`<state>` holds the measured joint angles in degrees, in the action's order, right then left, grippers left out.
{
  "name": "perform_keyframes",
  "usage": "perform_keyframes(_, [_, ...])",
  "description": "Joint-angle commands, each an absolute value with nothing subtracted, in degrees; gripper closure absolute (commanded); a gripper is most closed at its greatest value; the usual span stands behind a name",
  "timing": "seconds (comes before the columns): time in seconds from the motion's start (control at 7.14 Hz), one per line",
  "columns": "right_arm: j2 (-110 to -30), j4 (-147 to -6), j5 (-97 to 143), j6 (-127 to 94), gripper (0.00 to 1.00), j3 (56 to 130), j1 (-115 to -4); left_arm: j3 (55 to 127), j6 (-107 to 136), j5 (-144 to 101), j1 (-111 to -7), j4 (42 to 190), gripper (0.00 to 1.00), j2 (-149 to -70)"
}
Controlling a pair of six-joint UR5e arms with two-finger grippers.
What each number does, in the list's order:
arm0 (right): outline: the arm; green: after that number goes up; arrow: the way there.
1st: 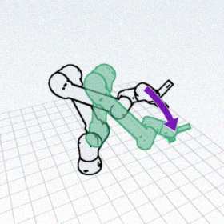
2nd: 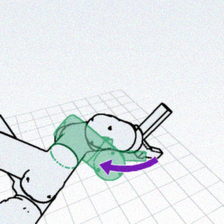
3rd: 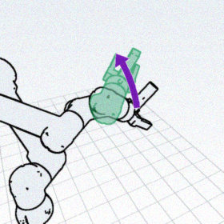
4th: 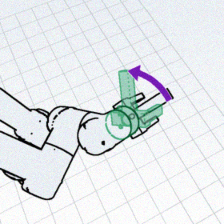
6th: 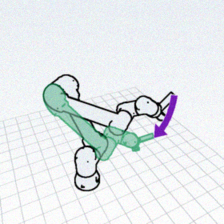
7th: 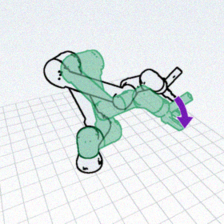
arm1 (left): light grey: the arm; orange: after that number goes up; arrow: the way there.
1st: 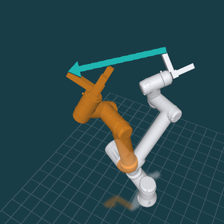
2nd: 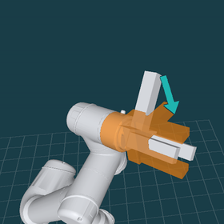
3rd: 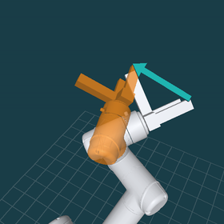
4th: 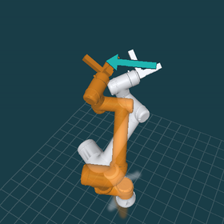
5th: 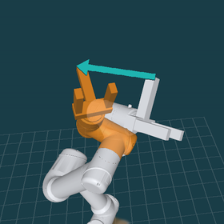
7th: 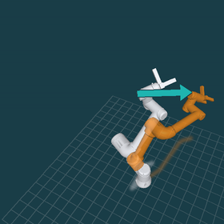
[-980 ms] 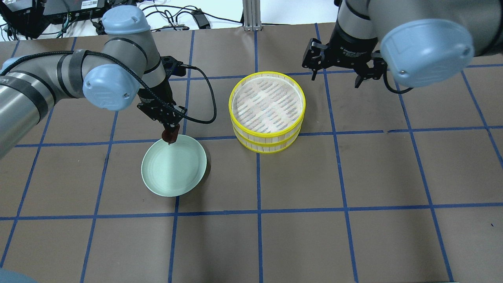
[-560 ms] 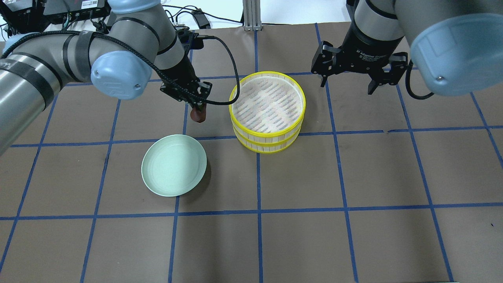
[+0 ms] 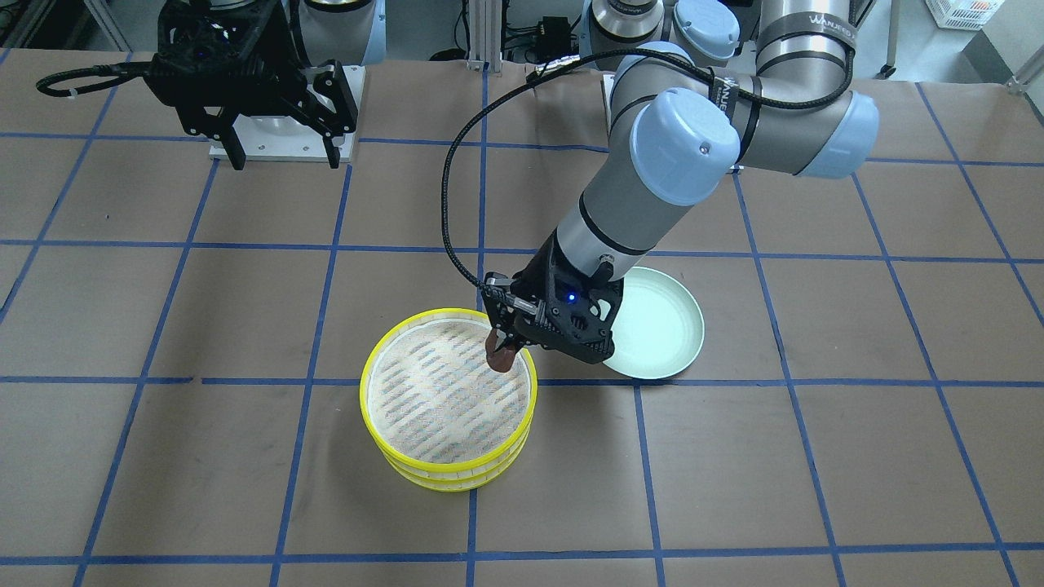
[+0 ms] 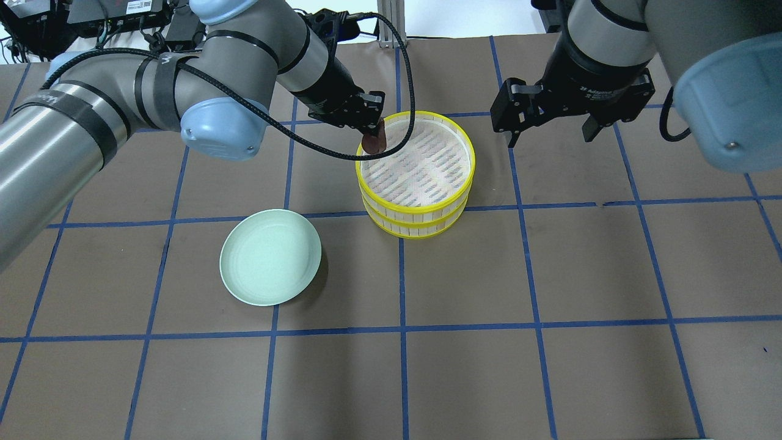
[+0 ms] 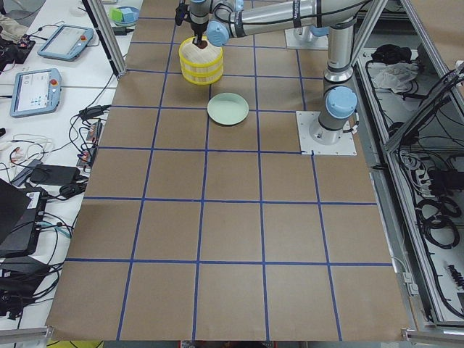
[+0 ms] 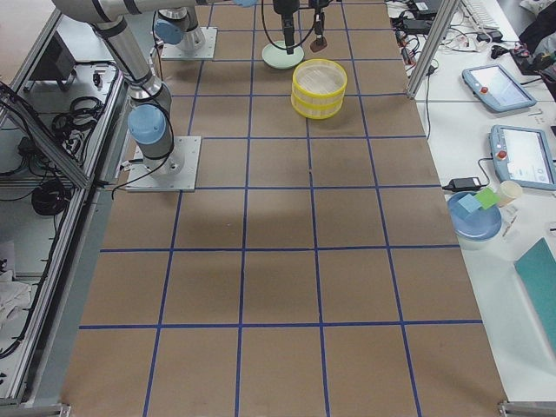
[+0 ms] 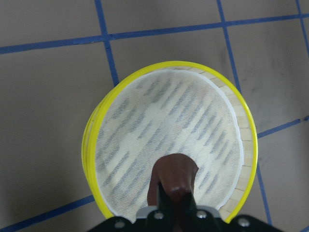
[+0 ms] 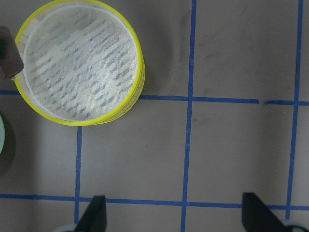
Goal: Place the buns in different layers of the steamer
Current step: 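Carry the brown bun over the top steamer tier and lower it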
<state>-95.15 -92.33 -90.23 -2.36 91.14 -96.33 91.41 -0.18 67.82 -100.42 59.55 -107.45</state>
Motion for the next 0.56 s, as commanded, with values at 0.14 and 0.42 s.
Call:
perform_keyframes(0.14, [-95.4,-92.2,-89.8,-0.4,0.0,91.4,-96.2,92.1,1.5,66.3,-102.6,53.2,0.97,-111.2])
perform_keyframes(0.42, [-95.3,-92.2,-89.9,-0.6,0.0,91.4,-96.3,92.0,4.8,66.7,-103.4,51.7,0.16,-111.9])
